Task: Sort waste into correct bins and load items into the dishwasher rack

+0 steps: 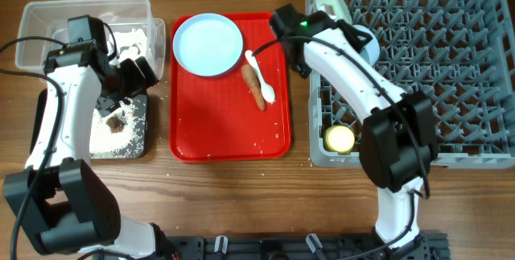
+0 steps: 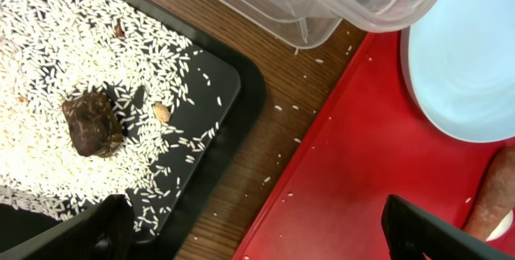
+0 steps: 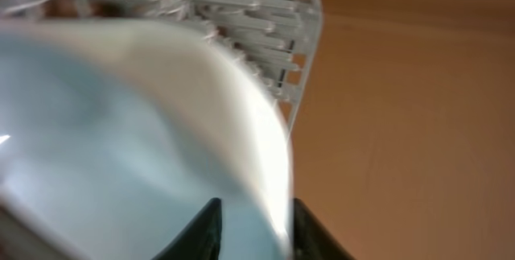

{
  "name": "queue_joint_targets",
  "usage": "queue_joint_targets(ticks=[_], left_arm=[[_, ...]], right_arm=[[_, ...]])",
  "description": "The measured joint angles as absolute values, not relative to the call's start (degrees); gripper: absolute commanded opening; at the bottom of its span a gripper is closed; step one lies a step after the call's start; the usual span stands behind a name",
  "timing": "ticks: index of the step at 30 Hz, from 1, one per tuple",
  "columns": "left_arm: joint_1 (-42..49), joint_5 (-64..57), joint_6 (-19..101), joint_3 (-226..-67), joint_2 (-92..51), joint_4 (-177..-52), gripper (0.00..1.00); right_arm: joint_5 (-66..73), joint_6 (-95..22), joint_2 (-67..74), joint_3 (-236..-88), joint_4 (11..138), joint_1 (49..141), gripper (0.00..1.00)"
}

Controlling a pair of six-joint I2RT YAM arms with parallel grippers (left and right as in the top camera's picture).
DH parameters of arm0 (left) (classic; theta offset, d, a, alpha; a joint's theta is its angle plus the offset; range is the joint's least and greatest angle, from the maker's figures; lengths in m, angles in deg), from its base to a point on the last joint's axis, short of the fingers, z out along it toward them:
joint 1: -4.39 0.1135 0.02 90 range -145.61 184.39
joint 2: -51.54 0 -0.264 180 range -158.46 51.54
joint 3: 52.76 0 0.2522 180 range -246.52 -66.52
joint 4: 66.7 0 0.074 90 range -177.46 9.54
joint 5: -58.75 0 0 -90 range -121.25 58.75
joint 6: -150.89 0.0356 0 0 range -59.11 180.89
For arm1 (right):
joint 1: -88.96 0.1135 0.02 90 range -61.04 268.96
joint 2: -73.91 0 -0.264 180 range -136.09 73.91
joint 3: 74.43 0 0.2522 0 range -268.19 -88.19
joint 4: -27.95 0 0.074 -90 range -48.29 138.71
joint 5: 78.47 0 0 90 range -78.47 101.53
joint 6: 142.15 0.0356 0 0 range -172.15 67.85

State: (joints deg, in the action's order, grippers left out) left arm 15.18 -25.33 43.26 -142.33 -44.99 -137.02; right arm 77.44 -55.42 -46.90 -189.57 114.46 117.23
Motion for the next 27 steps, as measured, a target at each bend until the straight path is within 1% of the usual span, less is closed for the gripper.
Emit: queue_joint_targets(ticks=[3, 5, 7, 8, 11, 15, 19, 22, 23, 24, 27], left_arm=[[15.18, -25.33, 43.26, -142.33, -44.99, -137.04, 1.0], [15.18, -25.33, 43.28, -142.33, -44.99, -137.02, 1.0], [15.18, -25.33, 43.28, -142.33, -44.99, -137.04, 1.0], [15.18, -25.33, 43.26, -142.33, -44.99, -137.04, 1.0], [15.18, -25.33, 43.28, -142.33, -44.99, -137.02, 1.0], [15.18, -25.33, 43.28, -142.33, -44.99, -137.04, 1.0], [15.18, -25.33, 43.28, -142.33, -44.99, -137.02, 1.0], [15.18, -25.33, 43.28, -142.33, -44.99, -137.04, 1.0], [15.18, -25.33, 43.28, -142.33, -44.99, -137.04, 1.0], [15.18, -25.33, 43.28, -142.33, -44.99, -137.02, 1.0], [15.18, -25.33, 43.28, -142.33, -44.99, -137.04, 1.0]], right_arm=[[75.45, -55.44, -46.9, -189.55, 116.84, 119.77, 0.48], [74.01, -55.42, -46.9, -189.55, 117.41, 121.67, 0.52], [72.74, -55.44, -46.9, -189.53, 117.58, 123.35, 0.62], [72.06, -55.64, -46.9, -189.53, 117.61, 124.34, 0.64], [71.04, -55.47, -46.9, -189.53, 117.54, 125.47, 0.67], [69.09, -55.47, -46.9, -189.53, 116.14, 124.62, 0.75], [62.88, -55.47, -46.82, -191.91, 112.97, 122.39, 0.75], [53.44, -55.44, -45.13, -196.11, 108.23, 121.14, 0.73], [49.35, -55.44, -44.41, -197.29, 106.26, 121.03, 0.74], [43.34, -55.44, -43.28, -198.32, 103.11, 121.01, 0.77], [21.99, -55.33, -40.35, -199.91, 96.21, 121.17, 0.76]])
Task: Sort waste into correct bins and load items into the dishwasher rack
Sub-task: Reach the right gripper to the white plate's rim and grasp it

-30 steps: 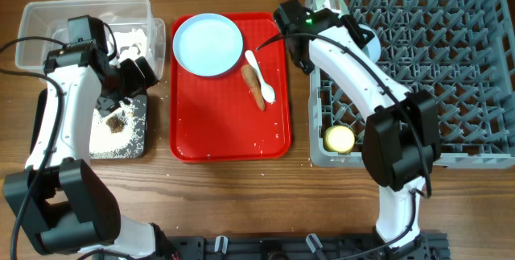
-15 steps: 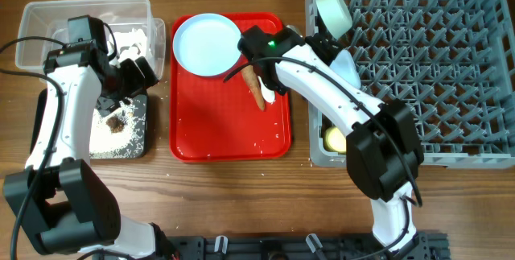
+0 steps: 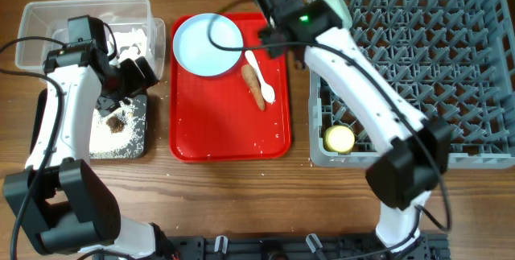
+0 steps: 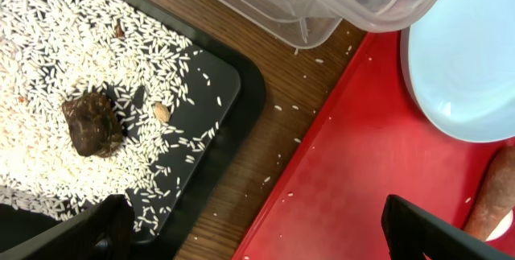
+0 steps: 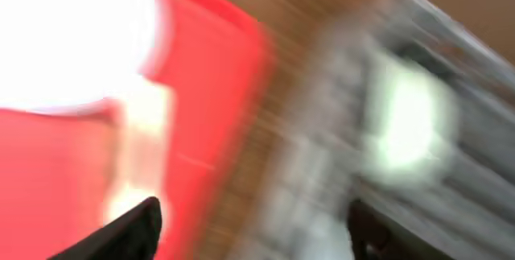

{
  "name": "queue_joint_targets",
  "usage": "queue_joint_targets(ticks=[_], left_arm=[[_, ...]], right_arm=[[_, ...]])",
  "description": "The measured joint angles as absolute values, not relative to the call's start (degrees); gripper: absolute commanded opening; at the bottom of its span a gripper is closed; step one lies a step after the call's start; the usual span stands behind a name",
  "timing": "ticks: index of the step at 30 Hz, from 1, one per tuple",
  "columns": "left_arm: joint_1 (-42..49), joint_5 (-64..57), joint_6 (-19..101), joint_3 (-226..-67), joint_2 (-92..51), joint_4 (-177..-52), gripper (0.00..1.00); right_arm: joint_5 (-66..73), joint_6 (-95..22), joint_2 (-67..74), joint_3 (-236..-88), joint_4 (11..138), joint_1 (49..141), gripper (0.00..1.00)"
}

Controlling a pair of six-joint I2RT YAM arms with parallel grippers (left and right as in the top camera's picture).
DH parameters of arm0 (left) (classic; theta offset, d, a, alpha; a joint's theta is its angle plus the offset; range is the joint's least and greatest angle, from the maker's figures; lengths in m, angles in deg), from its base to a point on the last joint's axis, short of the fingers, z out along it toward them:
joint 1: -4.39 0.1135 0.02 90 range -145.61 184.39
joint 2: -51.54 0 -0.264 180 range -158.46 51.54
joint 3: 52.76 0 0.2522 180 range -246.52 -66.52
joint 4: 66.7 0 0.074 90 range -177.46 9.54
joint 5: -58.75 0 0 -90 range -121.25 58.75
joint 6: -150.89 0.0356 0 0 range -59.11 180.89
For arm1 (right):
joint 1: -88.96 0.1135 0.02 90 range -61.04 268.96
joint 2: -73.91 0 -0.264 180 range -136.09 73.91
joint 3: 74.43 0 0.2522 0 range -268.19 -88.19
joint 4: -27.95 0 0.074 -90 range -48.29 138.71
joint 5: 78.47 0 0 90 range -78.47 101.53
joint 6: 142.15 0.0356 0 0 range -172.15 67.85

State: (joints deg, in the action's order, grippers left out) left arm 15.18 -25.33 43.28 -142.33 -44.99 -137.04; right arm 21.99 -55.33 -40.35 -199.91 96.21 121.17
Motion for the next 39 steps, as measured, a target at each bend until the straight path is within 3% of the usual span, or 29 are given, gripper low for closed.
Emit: queue_joint_targets(ticks=[3, 6, 12, 16, 28, 36, 39], left_arm=[[15.18, -25.33, 43.28, -142.33, -44.99, -136.99, 1.0], [15.18, -25.33, 43.28, -142.33, -44.99, -136.99, 1.0], [15.18, -25.33, 43.28, -142.33, -44.99, -137.04, 1.0], [15.18, -25.33, 43.26, -142.33, -44.99, -137.02, 1.0], [15.18, -25.33, 43.26, -142.33, -44.99, -137.02, 1.0], [15.18, -25.33, 43.26, -142.33, -44.99, -137.02, 1.0], [15.18, -25.33, 43.28, -142.33, -44.99, -137.04, 1.0]], right_arm=[[3.48, -53.52, -39.52, -199.87, 89.15, 121.62, 0.57], [-0.74, -45.94, -40.13, -199.5, 82.33, 121.93, 0.56], [4.66, -29.35, -44.46, -199.5, 75.84, 121.91, 0.56], [7.26, -22.05, -51.67, -199.41, 73.3, 121.91, 0.51], [9.25, -14.35, -63.14, -198.95, 72.27, 121.91, 0.41], [9.25, -13.13, -65.48, -198.97, 71.03, 121.91, 0.26], [9.25, -12.89, -65.5, -198.97, 71.03, 121.91, 0.04]])
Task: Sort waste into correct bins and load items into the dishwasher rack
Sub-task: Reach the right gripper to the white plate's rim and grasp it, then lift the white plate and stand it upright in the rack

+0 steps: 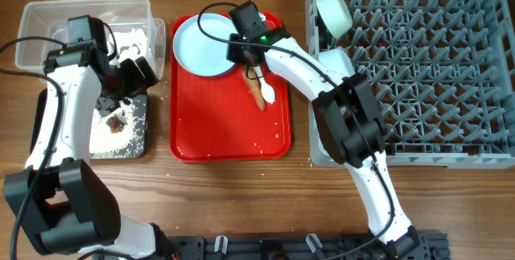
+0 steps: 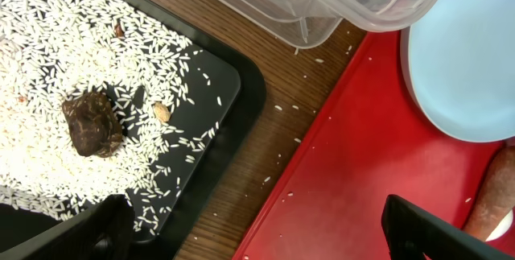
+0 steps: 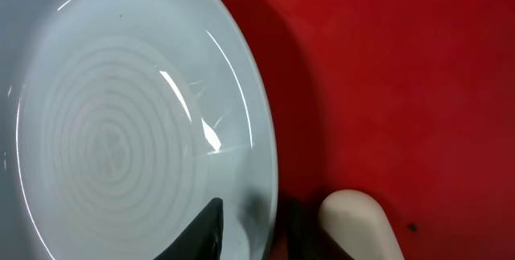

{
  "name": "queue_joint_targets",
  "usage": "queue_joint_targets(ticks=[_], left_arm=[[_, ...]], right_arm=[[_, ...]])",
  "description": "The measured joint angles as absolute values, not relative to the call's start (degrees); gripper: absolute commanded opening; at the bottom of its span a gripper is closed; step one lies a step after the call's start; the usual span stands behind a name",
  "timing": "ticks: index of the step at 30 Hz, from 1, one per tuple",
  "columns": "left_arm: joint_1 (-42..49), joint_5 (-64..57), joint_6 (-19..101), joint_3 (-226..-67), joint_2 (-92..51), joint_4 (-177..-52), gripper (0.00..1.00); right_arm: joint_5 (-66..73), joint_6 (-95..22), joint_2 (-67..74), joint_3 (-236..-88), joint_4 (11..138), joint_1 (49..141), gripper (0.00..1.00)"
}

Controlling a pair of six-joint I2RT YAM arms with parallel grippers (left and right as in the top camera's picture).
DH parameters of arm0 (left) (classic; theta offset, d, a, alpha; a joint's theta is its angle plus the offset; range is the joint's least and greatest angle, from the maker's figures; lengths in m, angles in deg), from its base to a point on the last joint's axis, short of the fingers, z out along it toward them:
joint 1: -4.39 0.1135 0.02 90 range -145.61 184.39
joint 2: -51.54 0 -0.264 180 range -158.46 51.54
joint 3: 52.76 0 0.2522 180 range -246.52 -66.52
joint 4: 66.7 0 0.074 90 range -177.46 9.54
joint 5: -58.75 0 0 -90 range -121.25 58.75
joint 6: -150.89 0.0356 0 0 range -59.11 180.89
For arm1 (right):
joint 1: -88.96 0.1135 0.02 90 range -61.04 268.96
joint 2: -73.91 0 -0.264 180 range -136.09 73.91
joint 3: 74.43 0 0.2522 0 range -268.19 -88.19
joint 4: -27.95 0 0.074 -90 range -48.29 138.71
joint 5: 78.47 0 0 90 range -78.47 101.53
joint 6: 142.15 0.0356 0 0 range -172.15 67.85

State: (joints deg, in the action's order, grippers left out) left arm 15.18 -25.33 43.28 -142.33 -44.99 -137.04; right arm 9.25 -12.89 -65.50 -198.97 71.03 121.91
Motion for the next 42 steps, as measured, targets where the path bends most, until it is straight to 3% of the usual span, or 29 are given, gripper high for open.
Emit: queue_joint_targets(ticks=[9, 18, 22, 25, 30, 34, 42], left_arm=[[15.18, -25.33, 43.28, -142.33, -44.99, -137.04, 1.0], [15.18, -25.36, 43.28, -142.33, -44.99, -137.02, 1.0], [15.18, -25.33, 43.28, -142.33, -44.99, -137.02, 1.0], [15.18, -25.33, 43.28, -142.33, -44.99, -136.99, 1.0], [15.18, -25.33, 43.28, -142.35, -44.99, -137.02, 1.0], [15.18, -25.33, 43.28, -142.35, -44.99, -137.02, 1.0], [15.18, -25.36, 43.28, -142.35, -44.99, -137.02, 1.0]], right_arm=[[9.07, -14.75, -65.68, -198.97, 71.25, 121.67, 0.04], [9.82, -28.54, -59.45, -199.39, 74.53, 117.93, 0.04], [21.44, -36.97, -43.32, -199.63, 80.97, 117.58, 0.04], [37.77, -43.31, -27.69, -201.44, 86.2, 117.78, 0.04], [61.4, -50.24, -16.35, -202.62, 101.69, 116.88, 0.04], [69.29, -54.29, -16.61, -201.7, 110.5, 111.68, 0.04], [69.62, -66.68, -26.05, -196.61, 104.64, 103.35, 0.04]])
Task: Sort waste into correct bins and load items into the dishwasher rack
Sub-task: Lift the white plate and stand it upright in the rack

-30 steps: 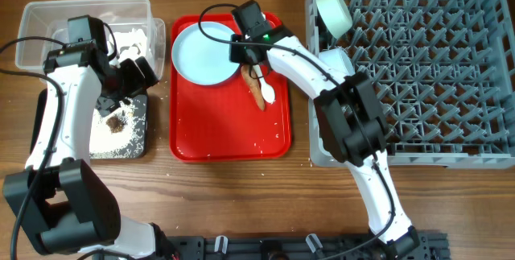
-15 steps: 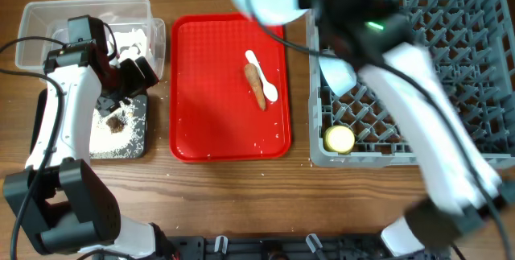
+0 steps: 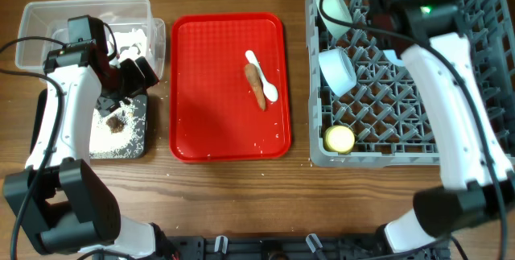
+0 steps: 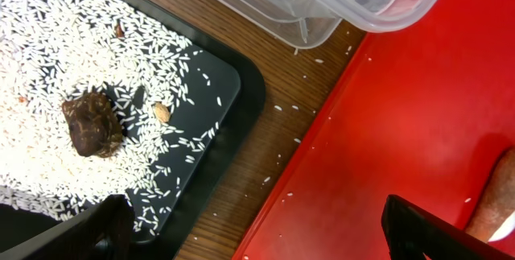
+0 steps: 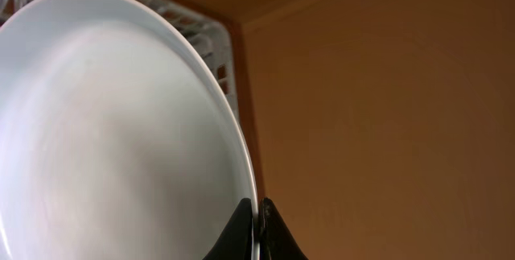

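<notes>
My right gripper is shut on the rim of the pale blue plate, which stands on edge and fills the right wrist view. Overhead, that gripper is over the back of the grey dishwasher rack. The red tray holds an orange-brown sausage-like piece and a white spoon. My left gripper stands open over the gap between the red tray and the black tray of rice. A brown lump lies in the rice.
A clear plastic bin stands at the back left, beside the black tray. In the rack's left side are a white cup, a pale bowl and a yellow round item. Rice grains dot the wood.
The plate is off the red tray. My right gripper, then at its rim on the tray, now holds it on edge over the rack. The left arm has not moved.
My right gripper was at the rack's left side with a pale bowl between its fingers. Then it was open over the tray's back right corner. Then its fingers were at the plate's rim on the tray. Now it holds the plate over the rack.
</notes>
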{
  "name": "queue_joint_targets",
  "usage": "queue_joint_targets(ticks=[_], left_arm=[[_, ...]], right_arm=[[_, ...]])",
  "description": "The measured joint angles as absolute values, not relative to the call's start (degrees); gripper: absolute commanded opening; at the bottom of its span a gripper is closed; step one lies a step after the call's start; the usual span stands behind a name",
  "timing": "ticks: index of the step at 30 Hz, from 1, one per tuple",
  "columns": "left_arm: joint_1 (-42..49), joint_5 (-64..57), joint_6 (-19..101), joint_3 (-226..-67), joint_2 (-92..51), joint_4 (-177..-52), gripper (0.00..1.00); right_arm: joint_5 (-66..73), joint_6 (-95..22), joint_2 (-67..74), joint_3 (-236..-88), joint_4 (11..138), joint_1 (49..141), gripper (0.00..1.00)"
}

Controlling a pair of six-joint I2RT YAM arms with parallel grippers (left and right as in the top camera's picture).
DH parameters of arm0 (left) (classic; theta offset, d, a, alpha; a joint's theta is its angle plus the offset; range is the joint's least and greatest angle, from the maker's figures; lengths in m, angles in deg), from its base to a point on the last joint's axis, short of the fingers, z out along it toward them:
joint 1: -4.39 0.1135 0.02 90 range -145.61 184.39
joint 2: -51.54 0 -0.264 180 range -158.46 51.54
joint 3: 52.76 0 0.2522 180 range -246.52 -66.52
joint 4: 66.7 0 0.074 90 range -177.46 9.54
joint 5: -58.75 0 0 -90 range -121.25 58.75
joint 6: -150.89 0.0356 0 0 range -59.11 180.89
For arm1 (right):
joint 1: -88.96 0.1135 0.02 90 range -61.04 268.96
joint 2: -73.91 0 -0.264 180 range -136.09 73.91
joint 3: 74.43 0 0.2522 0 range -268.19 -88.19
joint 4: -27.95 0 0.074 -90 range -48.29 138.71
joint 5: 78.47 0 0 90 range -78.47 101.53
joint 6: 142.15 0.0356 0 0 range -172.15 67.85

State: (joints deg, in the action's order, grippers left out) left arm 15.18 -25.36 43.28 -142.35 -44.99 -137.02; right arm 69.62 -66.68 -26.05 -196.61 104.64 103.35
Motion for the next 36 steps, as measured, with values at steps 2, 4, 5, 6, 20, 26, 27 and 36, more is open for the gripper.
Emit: queue_joint_targets(ticks=[2, 4, 5, 6, 20, 26, 27, 36], left_arm=[[15.18, -25.33, 43.28, -142.35, -44.99, -136.99, 1.0], [15.18, -25.33, 43.28, -142.35, -44.99, -136.99, 1.0], [15.18, -25.36, 43.28, -142.35, -44.99, -137.04, 1.0], [15.18, -25.33, 43.28, -142.35, -44.99, -137.02, 1.0], [15.18, -25.33, 43.28, -142.35, -44.99, -137.02, 1.0], [15.18, -25.33, 43.28, -142.35, -44.99, -137.02, 1.0], [15.18, -25.33, 43.28, -142.35, -44.99, -137.02, 1.0], [15.18, -25.33, 43.28, -142.35, -44.99, -137.02, 1.0]], right_arm=[[68.52, -68.45, -28.76, -196.41, 102.28, 103.22, 0.04], [66.86, -70.24, -31.52, -196.37, 100.01, 103.22, 0.04], [66.53, -70.77, -32.35, -196.37, 99.46, 103.22, 0.04], [66.1, -71.62, -33.64, -196.37, 98.61, 103.22, 0.04], [63.56, -71.84, -39.28, -196.33, 94.72, 96.29, 0.04], [54.64, -73.13, -39.28, -196.33, 95.2, 96.18, 0.25], [51.91, -73.3, -39.28, -196.33, 95.22, 96.18, 0.33], [33.68, -68.56, -38.27, -196.3, 95.38, 96.18, 0.87]])
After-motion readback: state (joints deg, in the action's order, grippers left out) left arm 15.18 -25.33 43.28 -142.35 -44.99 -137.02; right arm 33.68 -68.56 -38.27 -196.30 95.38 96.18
